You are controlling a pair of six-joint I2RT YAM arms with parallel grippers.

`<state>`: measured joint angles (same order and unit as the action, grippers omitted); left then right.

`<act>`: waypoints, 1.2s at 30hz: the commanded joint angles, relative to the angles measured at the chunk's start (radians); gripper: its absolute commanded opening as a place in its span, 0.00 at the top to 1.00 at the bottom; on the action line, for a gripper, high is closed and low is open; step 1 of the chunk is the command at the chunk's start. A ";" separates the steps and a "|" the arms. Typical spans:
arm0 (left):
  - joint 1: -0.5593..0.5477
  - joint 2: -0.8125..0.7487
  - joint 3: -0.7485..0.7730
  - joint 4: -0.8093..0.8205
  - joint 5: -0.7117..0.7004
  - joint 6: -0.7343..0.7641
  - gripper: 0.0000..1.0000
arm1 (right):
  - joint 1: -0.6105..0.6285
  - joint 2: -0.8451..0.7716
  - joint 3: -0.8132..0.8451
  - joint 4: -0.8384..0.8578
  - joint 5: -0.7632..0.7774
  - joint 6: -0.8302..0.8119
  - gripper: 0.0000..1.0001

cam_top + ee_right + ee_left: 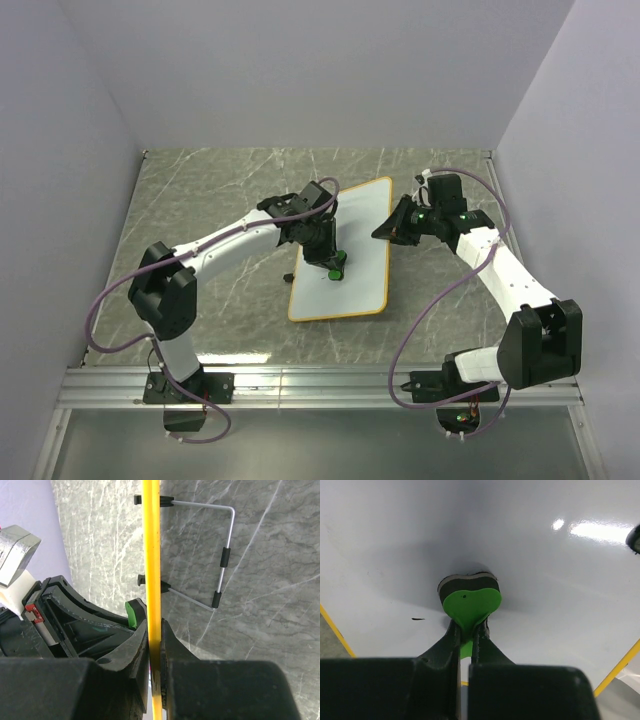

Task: Erase the whiteboard

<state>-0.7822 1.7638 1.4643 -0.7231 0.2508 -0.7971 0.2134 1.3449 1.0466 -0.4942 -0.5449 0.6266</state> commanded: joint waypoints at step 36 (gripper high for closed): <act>0.477 -0.280 -0.051 -0.093 -0.108 0.110 1.00 | 0.049 0.029 0.041 -0.092 0.005 -0.045 1.00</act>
<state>-0.3859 1.5715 1.3571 -0.7116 0.2283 -0.7403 0.2325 1.3460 1.0611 -0.4850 -0.5652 0.6254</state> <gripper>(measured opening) 0.062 0.131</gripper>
